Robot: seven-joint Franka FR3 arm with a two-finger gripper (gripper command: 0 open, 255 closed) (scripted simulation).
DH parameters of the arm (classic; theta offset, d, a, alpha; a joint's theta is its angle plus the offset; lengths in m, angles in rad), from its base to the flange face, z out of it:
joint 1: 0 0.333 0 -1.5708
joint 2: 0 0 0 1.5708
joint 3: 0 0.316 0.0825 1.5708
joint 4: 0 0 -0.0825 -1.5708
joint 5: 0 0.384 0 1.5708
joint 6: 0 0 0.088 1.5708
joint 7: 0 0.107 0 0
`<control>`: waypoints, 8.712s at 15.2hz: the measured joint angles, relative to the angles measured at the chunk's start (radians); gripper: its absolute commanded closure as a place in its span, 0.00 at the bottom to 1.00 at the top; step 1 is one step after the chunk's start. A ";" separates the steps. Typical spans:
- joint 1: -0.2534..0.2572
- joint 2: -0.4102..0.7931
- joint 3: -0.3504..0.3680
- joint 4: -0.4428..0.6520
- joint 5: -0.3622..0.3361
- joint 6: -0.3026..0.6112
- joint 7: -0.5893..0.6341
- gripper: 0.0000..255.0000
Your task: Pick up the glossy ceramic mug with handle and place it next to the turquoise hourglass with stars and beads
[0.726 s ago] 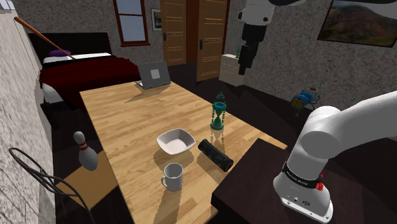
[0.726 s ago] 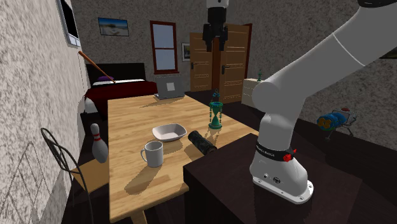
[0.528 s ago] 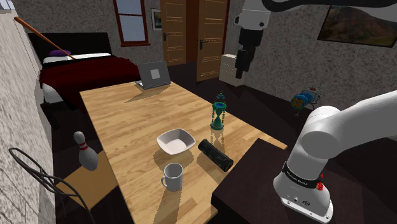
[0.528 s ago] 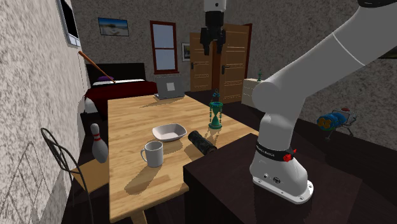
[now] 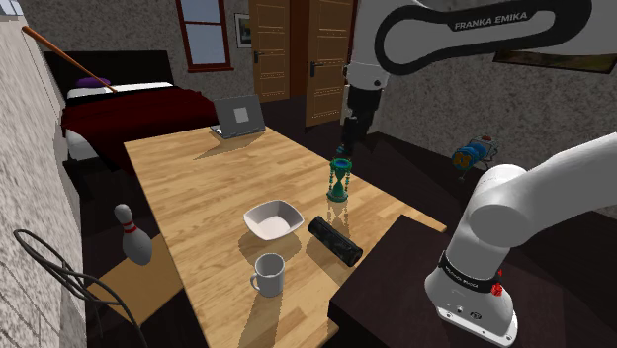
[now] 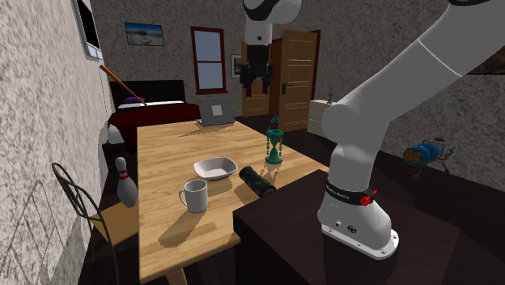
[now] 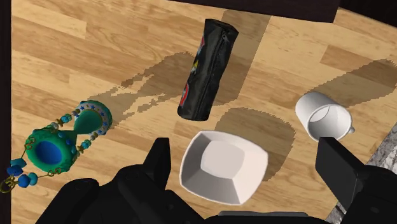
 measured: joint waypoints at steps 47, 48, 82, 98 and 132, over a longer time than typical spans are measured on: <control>0.165 1.164 0.126 0.131 -0.362 1.007 0.619 1.00; 0.165 1.164 0.126 0.131 -0.362 1.007 0.619 1.00; 0.046 0.810 0.285 0.119 -0.090 0.687 0.426 1.00; 0.043 0.652 0.287 0.195 0.004 0.466 0.364 1.00; -0.030 0.520 0.152 0.426 0.033 0.099 0.168 1.00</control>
